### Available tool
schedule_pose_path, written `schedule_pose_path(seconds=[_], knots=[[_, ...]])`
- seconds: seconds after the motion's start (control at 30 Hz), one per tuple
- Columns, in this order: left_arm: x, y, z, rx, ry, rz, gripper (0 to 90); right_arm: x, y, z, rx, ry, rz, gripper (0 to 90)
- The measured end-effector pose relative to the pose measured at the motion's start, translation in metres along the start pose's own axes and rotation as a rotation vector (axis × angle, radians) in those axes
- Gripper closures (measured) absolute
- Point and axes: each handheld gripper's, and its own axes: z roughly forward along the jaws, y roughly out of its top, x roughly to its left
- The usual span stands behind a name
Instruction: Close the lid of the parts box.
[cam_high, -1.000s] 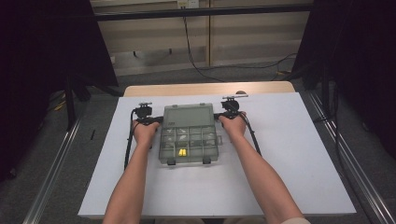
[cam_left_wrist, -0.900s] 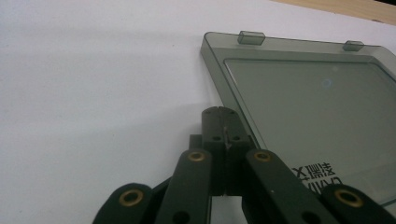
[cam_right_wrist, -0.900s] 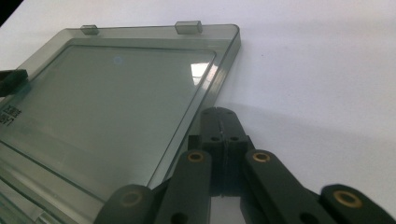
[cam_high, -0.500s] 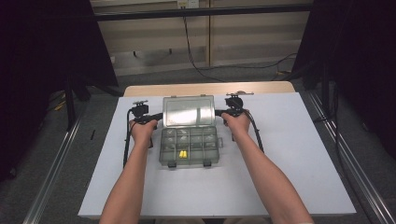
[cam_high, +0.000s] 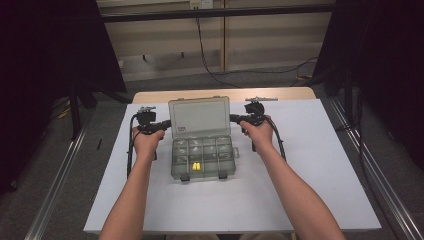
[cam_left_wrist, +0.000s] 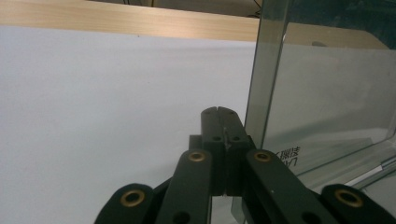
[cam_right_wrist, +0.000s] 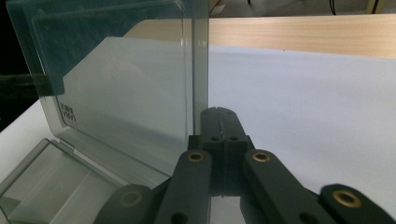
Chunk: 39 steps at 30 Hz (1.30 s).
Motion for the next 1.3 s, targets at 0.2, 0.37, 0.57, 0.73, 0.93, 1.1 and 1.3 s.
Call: schedule_pose_path(seconds=[0.2,0.37,0.57,0.73,0.93,1.1,1.3], knots=[[-0.004,-0.001,-0.008,0.0,0.003,0.041,90.0,0.003,-0.001,-0.007,0.009,0.015,-0.024,90.0],[-0.009,-0.002,-0.016,0.005,0.006,0.086,90.0,0.008,-0.002,-0.013,0.02,0.015,-0.054,90.0],[-0.016,-0.004,-0.024,0.019,0.028,0.126,90.0,0.013,-0.004,-0.02,0.036,0.009,-0.076,90.0],[-0.019,-0.007,-0.029,0.022,0.032,0.13,90.0,0.019,-0.005,-0.025,0.05,-0.006,-0.112,90.0],[-0.022,-0.014,-0.036,0.024,0.033,0.144,90.0,0.024,-0.008,-0.032,0.065,-0.009,-0.137,90.0],[-0.026,-0.019,-0.04,0.021,0.042,0.14,90.0,0.027,-0.014,-0.037,0.071,-0.006,-0.163,90.0],[-0.028,-0.024,-0.045,0.029,0.04,0.139,90.0,0.029,-0.02,-0.038,0.081,-0.01,-0.177,90.0]])
